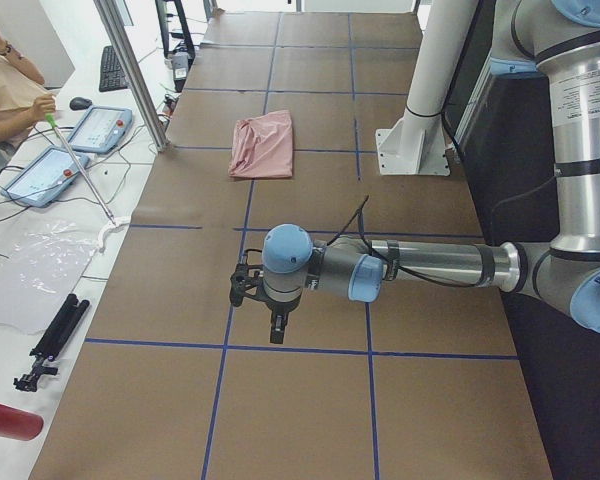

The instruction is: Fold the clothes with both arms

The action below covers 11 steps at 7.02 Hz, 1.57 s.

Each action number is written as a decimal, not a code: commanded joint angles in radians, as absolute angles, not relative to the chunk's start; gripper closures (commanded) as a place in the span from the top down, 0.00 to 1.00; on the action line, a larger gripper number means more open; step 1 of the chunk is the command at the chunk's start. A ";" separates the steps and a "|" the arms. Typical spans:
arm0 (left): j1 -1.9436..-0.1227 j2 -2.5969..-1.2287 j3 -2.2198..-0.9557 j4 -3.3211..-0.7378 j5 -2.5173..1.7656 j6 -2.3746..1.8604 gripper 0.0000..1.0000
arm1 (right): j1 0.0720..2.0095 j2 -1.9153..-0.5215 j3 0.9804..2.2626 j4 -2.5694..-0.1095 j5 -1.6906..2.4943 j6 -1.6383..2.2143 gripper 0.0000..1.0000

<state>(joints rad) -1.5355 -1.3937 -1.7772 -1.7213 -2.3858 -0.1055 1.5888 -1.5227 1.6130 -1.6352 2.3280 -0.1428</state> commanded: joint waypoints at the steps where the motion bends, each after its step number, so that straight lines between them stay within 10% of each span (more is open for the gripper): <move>1: -1.525 -1.402 -1.875 -1.479 -2.382 -0.101 1.00 | 1.583 -1.522 1.614 -1.635 2.329 -0.143 1.00; 11: -1.540 -1.437 -1.853 -1.465 -2.237 0.175 1.00 | 1.566 -1.514 1.612 -1.634 2.324 -0.144 1.00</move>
<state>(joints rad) -1.5404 -1.4327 -1.8582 -1.4452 -2.2366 0.1760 1.5684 -1.5132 1.6136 -1.6337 2.3240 -0.1433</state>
